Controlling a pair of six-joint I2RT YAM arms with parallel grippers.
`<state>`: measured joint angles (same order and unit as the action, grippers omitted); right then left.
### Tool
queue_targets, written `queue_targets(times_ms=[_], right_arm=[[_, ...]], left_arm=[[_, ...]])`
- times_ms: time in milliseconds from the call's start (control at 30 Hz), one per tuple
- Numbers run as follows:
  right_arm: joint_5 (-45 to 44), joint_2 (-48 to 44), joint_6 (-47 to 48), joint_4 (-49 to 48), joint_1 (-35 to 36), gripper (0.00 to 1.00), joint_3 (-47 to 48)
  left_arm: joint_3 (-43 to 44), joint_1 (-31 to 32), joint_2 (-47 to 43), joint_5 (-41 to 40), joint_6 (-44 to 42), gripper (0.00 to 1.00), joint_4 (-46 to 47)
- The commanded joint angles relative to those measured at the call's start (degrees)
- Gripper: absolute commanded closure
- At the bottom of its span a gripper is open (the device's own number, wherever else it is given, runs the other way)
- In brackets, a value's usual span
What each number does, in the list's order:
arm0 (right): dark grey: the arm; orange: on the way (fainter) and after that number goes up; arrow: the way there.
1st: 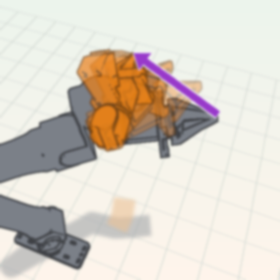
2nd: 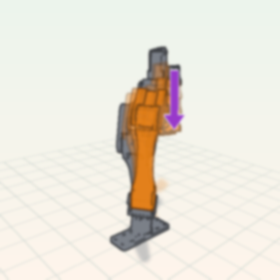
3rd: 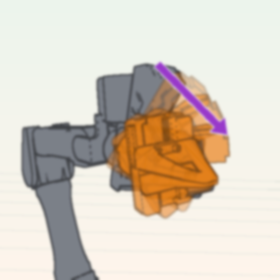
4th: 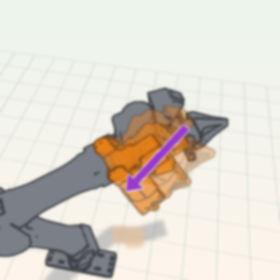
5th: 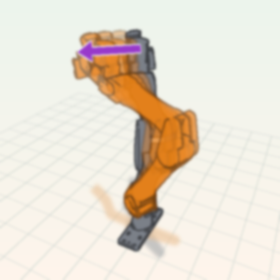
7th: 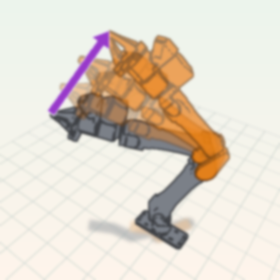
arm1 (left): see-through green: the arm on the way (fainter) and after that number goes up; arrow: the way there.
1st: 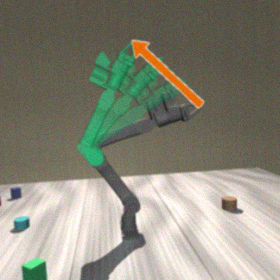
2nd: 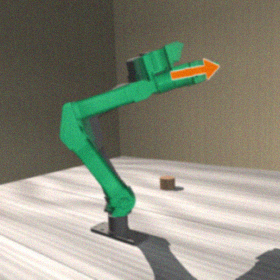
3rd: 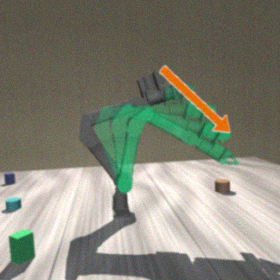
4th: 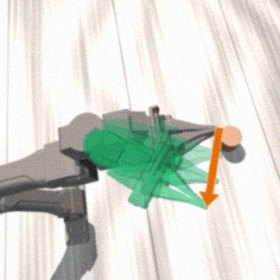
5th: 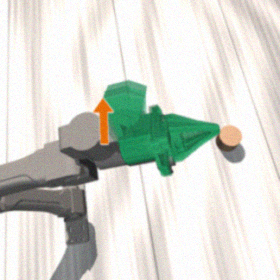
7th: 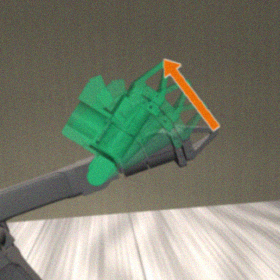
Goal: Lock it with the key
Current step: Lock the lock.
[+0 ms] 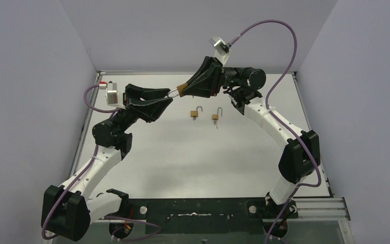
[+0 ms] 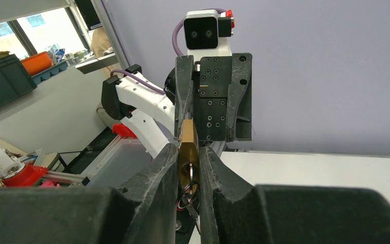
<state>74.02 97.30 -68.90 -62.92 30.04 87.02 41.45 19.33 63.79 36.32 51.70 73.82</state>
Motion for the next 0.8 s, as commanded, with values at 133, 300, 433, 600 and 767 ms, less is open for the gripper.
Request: queue_targets(times_ms=[133, 300, 433, 600, 767], right_arm=[[-0.24, -0.18, -0.88, -1.95, -0.25, 1.00, 2.92], [-0.15, 0.10, -0.96, -1.93, -0.25, 1.00, 3.10], [-0.03, 0.34, -1.05, -1.90, -0.25, 1.00, 3.26], [-0.01, 0.61, -1.19, -1.95, -0.29, 1.00, 3.40], [0.02, 0.70, -1.21, -1.95, -0.27, 1.00, 3.58]], left_arm=[[3.00, -0.34, 0.46, 0.60, 1.95, 0.62, 4.22], [3.17, -0.42, 0.22, 0.50, 2.97, 0.61, 5.19], [3.31, -0.74, 0.03, 0.85, 4.36, 0.61, 5.95], [4.09, -0.79, -0.03, 1.80, 5.36, 0.66, 5.98], [5.10, -0.79, 0.70, 3.57, 6.70, 0.71, 5.90]])
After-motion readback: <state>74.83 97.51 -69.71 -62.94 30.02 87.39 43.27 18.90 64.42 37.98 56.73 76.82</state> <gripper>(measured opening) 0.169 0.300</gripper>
